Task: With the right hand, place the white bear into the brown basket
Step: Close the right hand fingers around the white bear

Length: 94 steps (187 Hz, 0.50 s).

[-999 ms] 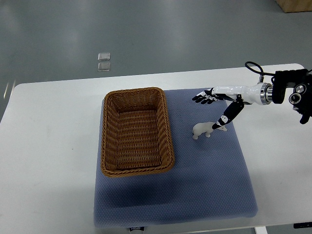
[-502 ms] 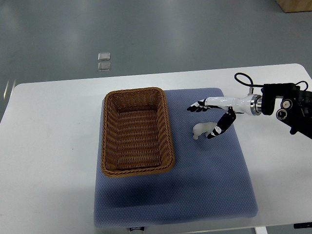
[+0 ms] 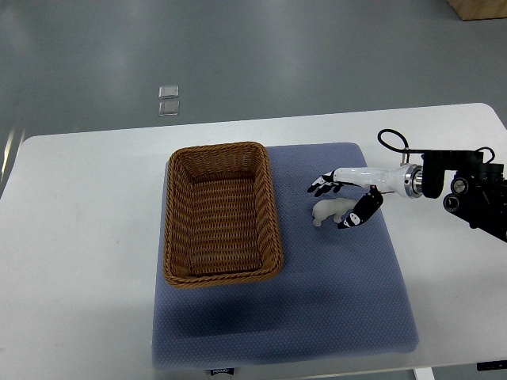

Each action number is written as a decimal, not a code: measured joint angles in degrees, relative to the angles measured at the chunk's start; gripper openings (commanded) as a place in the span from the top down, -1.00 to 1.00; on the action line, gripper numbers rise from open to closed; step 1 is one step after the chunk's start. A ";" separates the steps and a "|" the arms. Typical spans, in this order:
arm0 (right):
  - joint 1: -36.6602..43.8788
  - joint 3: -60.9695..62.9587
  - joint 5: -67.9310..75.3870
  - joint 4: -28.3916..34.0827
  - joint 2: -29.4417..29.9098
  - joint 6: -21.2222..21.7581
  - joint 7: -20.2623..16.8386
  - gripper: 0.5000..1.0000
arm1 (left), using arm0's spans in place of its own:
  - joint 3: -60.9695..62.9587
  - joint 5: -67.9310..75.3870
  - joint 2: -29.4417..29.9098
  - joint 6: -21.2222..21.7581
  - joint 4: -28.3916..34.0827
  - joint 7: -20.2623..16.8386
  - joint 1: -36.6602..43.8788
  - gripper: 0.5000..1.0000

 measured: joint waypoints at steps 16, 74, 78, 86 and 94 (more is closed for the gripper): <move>0.00 0.00 0.00 0.00 0.02 0.00 0.00 -0.02 | 0.00 0.00 0.00 0.00 0.00 0.00 0.00 -1.00; 0.00 -0.01 0.00 -0.01 0.00 -0.01 0.05 0.78 | 0.00 0.00 0.00 0.02 0.02 0.00 0.00 -1.00; 0.00 -0.01 0.00 -0.01 -0.02 -0.01 0.07 0.83 | 0.00 0.00 0.00 0.02 0.02 0.00 0.00 -1.00; 0.01 -0.01 -0.02 0.00 -0.04 0.00 0.12 0.92 | 0.00 0.00 0.00 0.02 0.02 0.00 0.00 -1.00; 0.06 -0.03 -0.06 0.00 -0.06 0.01 0.27 1.00 | 0.00 0.00 0.00 0.02 0.02 0.00 0.00 -1.00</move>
